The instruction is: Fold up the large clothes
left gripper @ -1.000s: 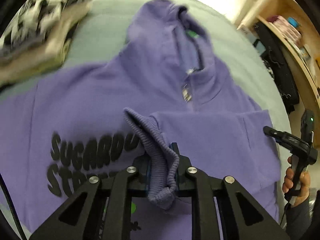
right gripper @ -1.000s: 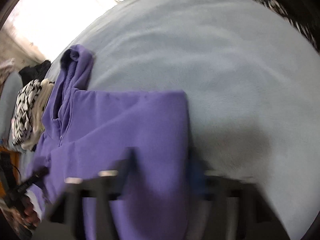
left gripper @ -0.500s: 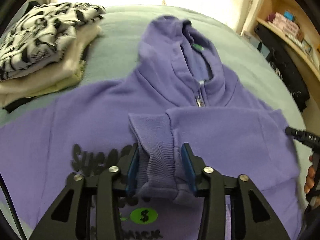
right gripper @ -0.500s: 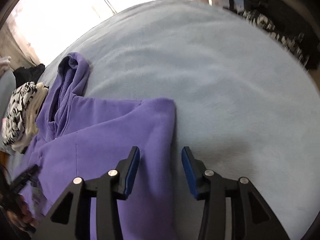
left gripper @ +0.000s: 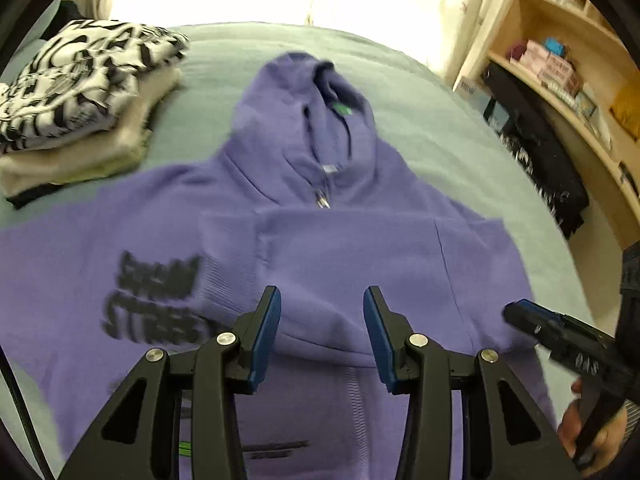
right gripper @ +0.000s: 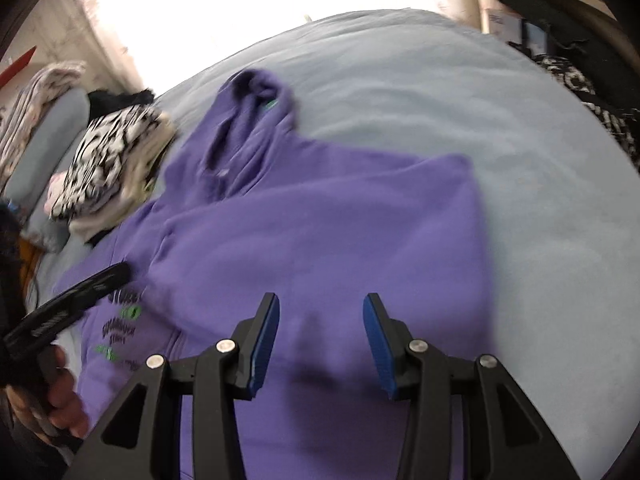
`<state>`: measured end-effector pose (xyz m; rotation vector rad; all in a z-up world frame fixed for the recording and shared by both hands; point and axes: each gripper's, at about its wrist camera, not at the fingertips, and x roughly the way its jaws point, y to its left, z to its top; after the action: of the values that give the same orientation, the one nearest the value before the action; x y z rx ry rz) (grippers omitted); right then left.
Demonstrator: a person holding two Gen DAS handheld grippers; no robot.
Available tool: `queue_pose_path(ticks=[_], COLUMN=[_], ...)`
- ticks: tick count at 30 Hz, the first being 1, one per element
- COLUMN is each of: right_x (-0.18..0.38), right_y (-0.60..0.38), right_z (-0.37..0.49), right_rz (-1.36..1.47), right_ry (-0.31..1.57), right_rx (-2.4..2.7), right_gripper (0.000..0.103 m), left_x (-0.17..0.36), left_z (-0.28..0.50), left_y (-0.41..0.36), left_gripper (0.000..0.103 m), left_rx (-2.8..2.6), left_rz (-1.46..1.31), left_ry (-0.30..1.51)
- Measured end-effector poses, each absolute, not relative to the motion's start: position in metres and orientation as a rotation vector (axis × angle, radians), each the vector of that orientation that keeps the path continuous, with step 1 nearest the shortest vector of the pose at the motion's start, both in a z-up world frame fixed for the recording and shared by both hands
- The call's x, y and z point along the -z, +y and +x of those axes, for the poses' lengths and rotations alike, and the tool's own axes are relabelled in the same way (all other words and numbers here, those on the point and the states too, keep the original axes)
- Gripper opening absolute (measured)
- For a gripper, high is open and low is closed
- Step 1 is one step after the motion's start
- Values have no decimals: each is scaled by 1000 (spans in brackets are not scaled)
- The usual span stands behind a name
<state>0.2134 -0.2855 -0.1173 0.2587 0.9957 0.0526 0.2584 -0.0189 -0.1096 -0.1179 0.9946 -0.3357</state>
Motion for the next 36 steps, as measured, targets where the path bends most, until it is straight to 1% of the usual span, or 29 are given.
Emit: queue_pose_path(ticks=[3, 4, 5, 7, 8, 9, 10, 12, 15, 18, 21, 22, 23, 25, 30, 36], right_x=[135, 140, 144, 145, 144, 144, 142, 137, 132, 130, 126, 125, 123, 118, 105, 90], right_y=[-277, -280, -288, -308, -317, -329, -339, -351, -356, -363, -356, -354, -351, -342, -323, -291], right_z=[211, 210, 207, 197, 193, 187, 183, 173, 161, 151, 141, 137, 133, 122, 100, 74], right_rz=[234, 223, 196, 171, 179, 208, 241, 264, 245, 311, 361, 365, 364, 365, 402, 388], right_ry=[1037, 1046, 1050, 1037, 1032, 1030, 1029, 1020, 1017, 1027, 1022, 1019, 1015, 1008, 1006, 1005], right_rx=[-37, -13, 32, 95, 108, 104, 94, 110, 178, 185, 162, 157, 153, 145, 122, 93], right_gripper=[44, 43, 42, 41, 38, 31, 30, 30, 33, 33, 33, 33, 33, 33, 33, 33], left_x=[137, 145, 153, 159, 158, 157, 155, 152, 147, 137, 121, 114, 108, 98, 68, 42], left_z=[261, 263, 267, 269, 269, 269, 269, 267, 260, 245, 231, 223, 216, 205, 162, 116], left_y=[-35, -36, -34, -25, -20, -16, -12, -8, -9, -14, -17, -17, -17, -17, -12, 6], left_gripper=[41, 40, 37, 35, 32, 32, 32, 32, 32, 39, 41, 44, 49, 56, 57, 58], left_rx=[297, 267, 239, 255, 266, 273, 280, 288, 282, 262, 260, 256, 249, 232, 199, 181], left_rz=[-93, -79, -65, -100, -120, -131, -144, -160, -142, -94, -78, -71, -66, -59, -33, -45], left_ry=[1049, 1067, 1084, 1092, 1094, 1099, 1103, 1102, 1093, 1080, 1061, 1046, 1035, 1013, 958, 939])
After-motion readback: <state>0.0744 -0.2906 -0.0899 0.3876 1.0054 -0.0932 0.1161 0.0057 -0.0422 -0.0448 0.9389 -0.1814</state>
